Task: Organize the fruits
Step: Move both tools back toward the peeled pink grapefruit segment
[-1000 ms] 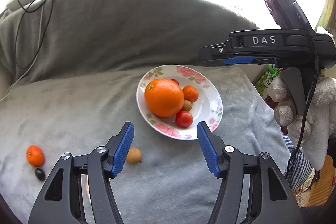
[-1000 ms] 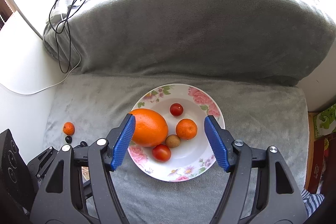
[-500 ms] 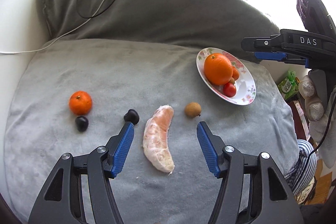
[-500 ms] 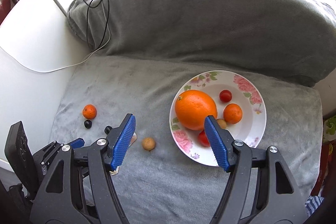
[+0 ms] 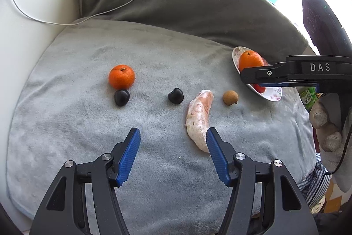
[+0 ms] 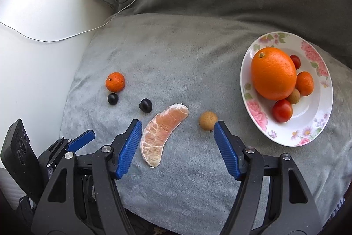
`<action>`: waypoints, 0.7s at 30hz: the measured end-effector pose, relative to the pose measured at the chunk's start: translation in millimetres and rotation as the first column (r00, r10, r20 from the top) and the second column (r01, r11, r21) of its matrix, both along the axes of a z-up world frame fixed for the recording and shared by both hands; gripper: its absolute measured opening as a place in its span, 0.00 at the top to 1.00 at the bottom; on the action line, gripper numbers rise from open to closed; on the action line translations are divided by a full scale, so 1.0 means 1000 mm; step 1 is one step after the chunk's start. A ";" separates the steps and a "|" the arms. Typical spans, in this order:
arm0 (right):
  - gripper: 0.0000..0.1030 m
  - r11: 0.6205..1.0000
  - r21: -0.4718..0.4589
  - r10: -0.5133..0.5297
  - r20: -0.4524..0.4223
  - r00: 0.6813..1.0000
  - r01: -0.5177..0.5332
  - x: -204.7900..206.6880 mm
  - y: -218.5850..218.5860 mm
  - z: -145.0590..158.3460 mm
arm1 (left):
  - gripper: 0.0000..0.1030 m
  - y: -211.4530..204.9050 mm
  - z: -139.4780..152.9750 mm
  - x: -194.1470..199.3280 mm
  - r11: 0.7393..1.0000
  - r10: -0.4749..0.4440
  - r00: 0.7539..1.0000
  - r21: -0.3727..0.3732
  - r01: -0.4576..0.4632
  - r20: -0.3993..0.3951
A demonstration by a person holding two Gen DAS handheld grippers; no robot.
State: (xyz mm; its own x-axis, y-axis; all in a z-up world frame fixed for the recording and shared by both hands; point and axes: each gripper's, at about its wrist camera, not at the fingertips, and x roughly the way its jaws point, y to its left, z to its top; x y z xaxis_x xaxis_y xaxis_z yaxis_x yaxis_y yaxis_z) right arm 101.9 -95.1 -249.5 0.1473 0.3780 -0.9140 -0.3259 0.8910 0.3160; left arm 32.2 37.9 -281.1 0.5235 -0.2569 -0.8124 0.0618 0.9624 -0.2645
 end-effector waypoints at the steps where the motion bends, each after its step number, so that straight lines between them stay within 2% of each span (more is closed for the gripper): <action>1: 0.31 1.000 0.006 -0.006 -0.020 1.000 0.006 0.001 0.002 -0.004 | 0.40 0.000 -0.002 -0.001 1.000 -0.002 1.000 -0.007 0.002 -0.003; 10: 0.34 0.999 0.016 -0.047 -0.159 0.986 0.050 0.002 0.015 -0.037 | 0.42 -0.005 -0.022 -0.002 0.995 -0.016 0.999 -0.104 0.011 -0.048; 12: 0.42 0.998 0.008 -0.056 -0.184 0.981 0.059 0.003 0.018 -0.045 | 0.43 -0.006 -0.026 0.001 0.991 -0.021 0.998 -0.133 0.014 -0.056; 13: 0.43 0.998 0.010 -0.063 -0.201 0.978 0.067 0.004 0.019 -0.048 | 0.43 -0.007 -0.027 0.002 0.989 -0.025 0.998 -0.146 0.016 -0.060; 21: 0.44 0.994 0.028 -0.095 -0.264 0.960 0.106 0.012 0.031 -0.064 | 0.50 -0.016 -0.042 0.017 0.976 -0.054 0.994 -0.216 0.032 -0.097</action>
State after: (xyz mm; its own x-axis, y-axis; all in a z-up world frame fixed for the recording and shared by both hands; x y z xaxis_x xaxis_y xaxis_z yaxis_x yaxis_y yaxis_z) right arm 113.9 -64.3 -313.8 -0.0560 0.4118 -0.9095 -0.1365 0.8993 0.4156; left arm 48.7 21.7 -322.7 0.4258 -0.4504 -0.7848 0.0636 0.8801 -0.4706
